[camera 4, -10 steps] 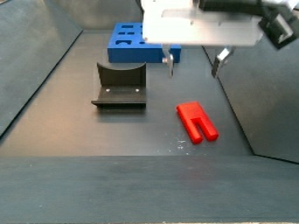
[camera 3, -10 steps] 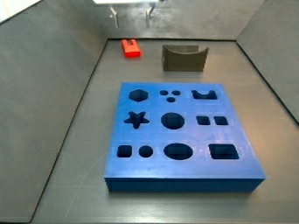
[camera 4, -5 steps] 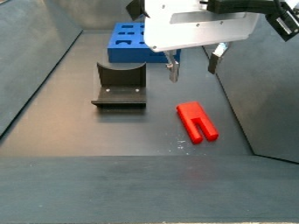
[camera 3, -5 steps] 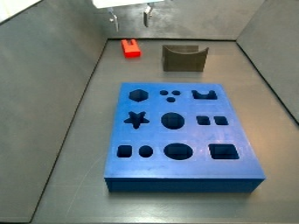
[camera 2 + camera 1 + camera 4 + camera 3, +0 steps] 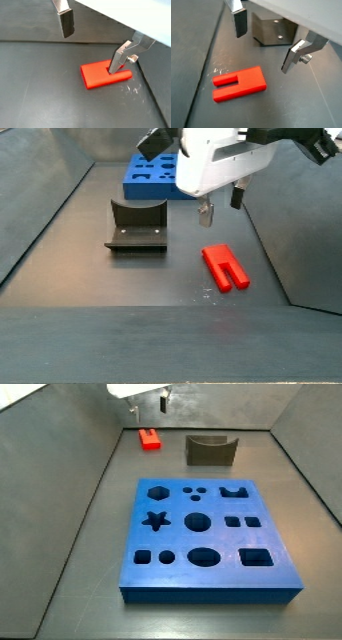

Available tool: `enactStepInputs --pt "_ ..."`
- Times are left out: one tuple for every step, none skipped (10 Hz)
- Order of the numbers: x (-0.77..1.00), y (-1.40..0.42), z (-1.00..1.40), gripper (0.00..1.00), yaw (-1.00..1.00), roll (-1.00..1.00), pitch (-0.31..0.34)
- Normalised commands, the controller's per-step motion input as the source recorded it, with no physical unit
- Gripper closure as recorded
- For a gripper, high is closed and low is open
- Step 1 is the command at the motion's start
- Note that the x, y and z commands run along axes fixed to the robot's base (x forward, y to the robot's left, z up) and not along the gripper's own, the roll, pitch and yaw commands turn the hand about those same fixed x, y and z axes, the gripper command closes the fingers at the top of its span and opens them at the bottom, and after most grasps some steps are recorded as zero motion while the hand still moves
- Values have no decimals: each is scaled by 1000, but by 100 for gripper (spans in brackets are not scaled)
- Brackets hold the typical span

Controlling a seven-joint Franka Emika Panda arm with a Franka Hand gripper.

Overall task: Pick up the square-circle object. Move up. Rotate the square-circle object. Place the square-circle object on the fixture. Regrasp the square-circle object. Move to above the board. Insert the square-circle object.
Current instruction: Rotate the square-circle object.

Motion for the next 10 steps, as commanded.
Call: enactStepInputs --pt "41 -3 -28 0 1000 1 -7" --pt "40 -3 -27 0 1000 1 -8" --pt "40 -3 -27 0 1000 2 -8" --pt "40 -3 -27 0 1000 2 -8" --pt "40 -3 -26 0 1000 2 -8" --pt "40 -3 -26 0 1000 2 -9" --pt "40 -3 -26 0 1000 2 -9" --pt "40 -3 -26 0 1000 2 -9" --pt "40 -2 -26 0 1000 2 -10" --pt "40 -3 -26 0 1000 2 -10"
